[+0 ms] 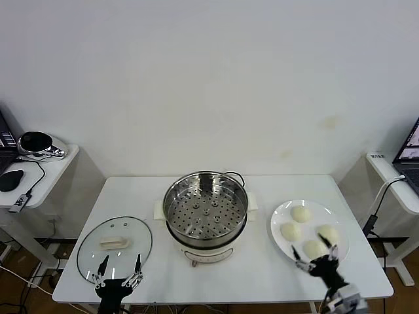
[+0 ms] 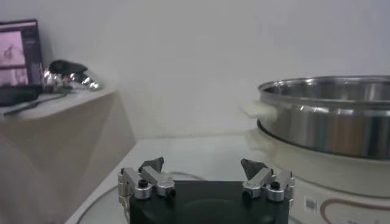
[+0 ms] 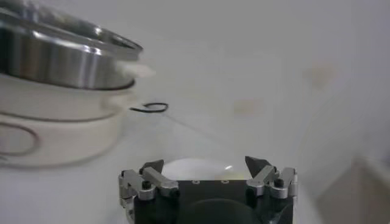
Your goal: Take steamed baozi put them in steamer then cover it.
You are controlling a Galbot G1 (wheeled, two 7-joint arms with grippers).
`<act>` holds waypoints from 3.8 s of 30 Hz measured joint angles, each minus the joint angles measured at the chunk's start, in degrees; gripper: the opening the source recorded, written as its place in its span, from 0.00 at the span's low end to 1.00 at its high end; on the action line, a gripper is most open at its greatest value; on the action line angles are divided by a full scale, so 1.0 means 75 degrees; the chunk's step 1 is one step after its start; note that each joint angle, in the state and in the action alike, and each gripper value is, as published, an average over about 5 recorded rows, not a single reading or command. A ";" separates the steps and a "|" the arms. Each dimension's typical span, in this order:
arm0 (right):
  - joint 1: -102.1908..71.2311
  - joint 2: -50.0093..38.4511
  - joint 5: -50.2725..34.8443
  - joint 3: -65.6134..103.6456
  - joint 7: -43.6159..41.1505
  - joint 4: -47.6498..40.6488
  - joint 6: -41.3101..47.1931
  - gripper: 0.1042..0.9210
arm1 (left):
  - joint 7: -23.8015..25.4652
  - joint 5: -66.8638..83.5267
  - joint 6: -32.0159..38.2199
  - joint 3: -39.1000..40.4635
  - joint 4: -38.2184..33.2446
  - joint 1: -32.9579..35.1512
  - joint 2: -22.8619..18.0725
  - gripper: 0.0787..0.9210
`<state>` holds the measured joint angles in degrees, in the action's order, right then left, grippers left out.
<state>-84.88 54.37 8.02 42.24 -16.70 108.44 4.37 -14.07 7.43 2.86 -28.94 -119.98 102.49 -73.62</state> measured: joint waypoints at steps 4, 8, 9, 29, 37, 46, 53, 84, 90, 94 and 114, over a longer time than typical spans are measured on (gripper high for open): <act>0.0641 -0.0731 0.0362 -0.0262 -0.0513 -0.0289 0.0196 0.88 | 0.0031 -0.0151 0.0020 0.0012 0.0002 -0.0037 0.0012 0.88; 0.1729 -0.1631 0.0694 -0.0962 -0.1294 -0.0766 0.0363 0.88 | 0.0030 -0.0332 0.0009 0.0035 -0.0023 -0.0121 -0.0004 0.88; 0.2053 -0.1828 0.0743 -0.1206 -0.1504 -0.0903 0.0390 0.88 | 0.0024 -0.0370 -0.0002 0.0037 -0.0032 -0.0137 -0.0004 0.88; 0.8552 -0.2936 0.1161 -0.7545 -0.4998 -0.4055 0.0157 0.88 | -0.0048 -0.0687 -0.0282 -0.0237 -0.0011 -0.0343 0.0022 0.88; 0.9860 -0.2355 0.1224 -0.9111 -0.5513 -0.5239 -0.0023 0.88 | -0.0020 -0.0724 -0.0301 -0.0351 -0.0040 -0.0301 0.0070 0.88; 1.0484 -0.1535 0.1447 -0.9935 -0.5717 -0.6365 -0.0325 0.88 | -0.0004 -0.0744 -0.0307 -0.0463 -0.0018 -0.0307 0.0098 0.88; 1.0641 -0.1008 0.1772 -1.0179 -0.5794 -0.7046 -0.0480 0.88 | 0.0004 -0.0773 -0.0310 -0.0497 0.0008 -0.0326 0.0104 0.88; 1.0667 -0.0509 0.2066 -1.0334 -0.5677 -0.7698 -0.0641 0.60 | -0.0008 -0.0799 -0.0270 -0.0543 -0.0054 -0.0314 0.0064 0.88; 1.0913 -0.0824 0.1733 -1.0591 -0.5783 -0.7258 -0.0554 0.59 | -0.0008 -0.0799 -0.0266 -0.0515 -0.0069 -0.0313 0.0080 0.88; 1.1333 -0.1243 0.1271 -1.0926 -0.5878 -0.6742 -0.0507 0.59 | -0.0004 -0.0797 -0.0281 -0.0469 -0.0097 -0.0333 0.0117 0.88; 1.5361 -0.1301 -0.1924 -1.3980 -0.5779 -0.5041 -0.0771 0.61 | 0.0027 -0.0578 -0.0284 -0.0358 -0.0174 -0.0525 0.0427 0.88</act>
<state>30.32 44.62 -6.40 -62.61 -60.04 70.63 -1.41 -13.87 3.09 0.73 -31.63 -121.28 98.55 -70.42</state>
